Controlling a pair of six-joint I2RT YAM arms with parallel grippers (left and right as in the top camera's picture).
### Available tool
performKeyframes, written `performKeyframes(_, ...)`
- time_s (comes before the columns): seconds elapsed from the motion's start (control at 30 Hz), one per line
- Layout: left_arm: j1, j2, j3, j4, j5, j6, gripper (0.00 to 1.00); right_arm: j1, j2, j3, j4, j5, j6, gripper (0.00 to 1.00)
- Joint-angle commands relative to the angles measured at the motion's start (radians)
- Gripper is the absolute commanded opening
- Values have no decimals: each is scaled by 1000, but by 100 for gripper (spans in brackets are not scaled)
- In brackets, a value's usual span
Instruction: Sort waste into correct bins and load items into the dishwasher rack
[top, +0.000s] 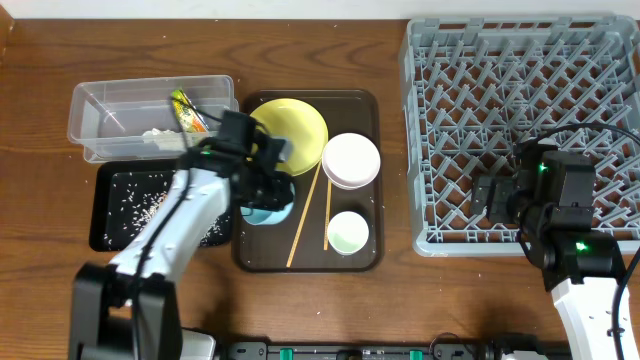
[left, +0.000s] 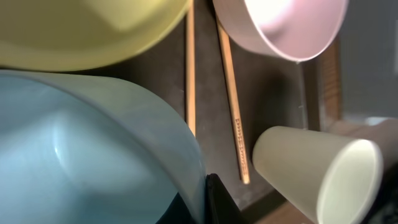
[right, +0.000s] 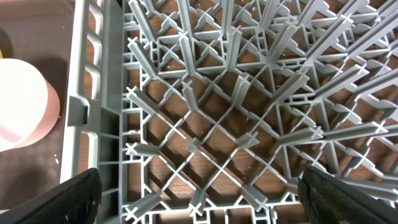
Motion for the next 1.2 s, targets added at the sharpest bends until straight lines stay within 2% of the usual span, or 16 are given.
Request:
performKeyframes(0.0,-50,42,2,9,-119,-38,9,13,-6,20,-2,-5,12,99)
performKeyframes(0.13,-63,64,2,5,-130,-42,17,13,-6,20,-1,-4,12,99)
performKeyframes(0.17,-63,62,3,5,-130,-42,25,13,-6,20,-1,-4,12,99)
performKeyframes(0.2,-62,58,4,5,-130,-42,45,13,-6,20,-1,-4,12,99)
performKeyframes(0.23,-61,51,8,0,-130,-42,55,13,-6,20,-1,-4,12,99)
performKeyframes(0.3,-61,33,20,-11,-130,-42,59,13,-6,21,-1,-4,12,99)
performKeyframes(0.43,-62,-33,57,-47,-119,-42,61,13,-6,20,-1,-4,12,99)
performKeyframes(0.63,-73,-149,64,-55,-24,-42,60,13,-6,20,0,-4,12,99)
performKeyframes(0.83,-154,-141,45,-74,-35,-42,60,13,-6,20,-1,-5,12,99)
performKeyframes(0.9,-188,-127,37,-77,-77,-43,60,13,-6,20,-1,-4,12,99)
performKeyframes(0.97,-222,-106,33,-86,-188,-43,60,13,-6,20,-1,-5,13,99)
performKeyframes(1.07,-246,-71,33,-74,-358,-120,60,13,-6,20,-2,-5,13,99)
performKeyframes(1.17,-247,-27,33,-28,-404,-147,60,13,-6,20,-2,-5,12,99)
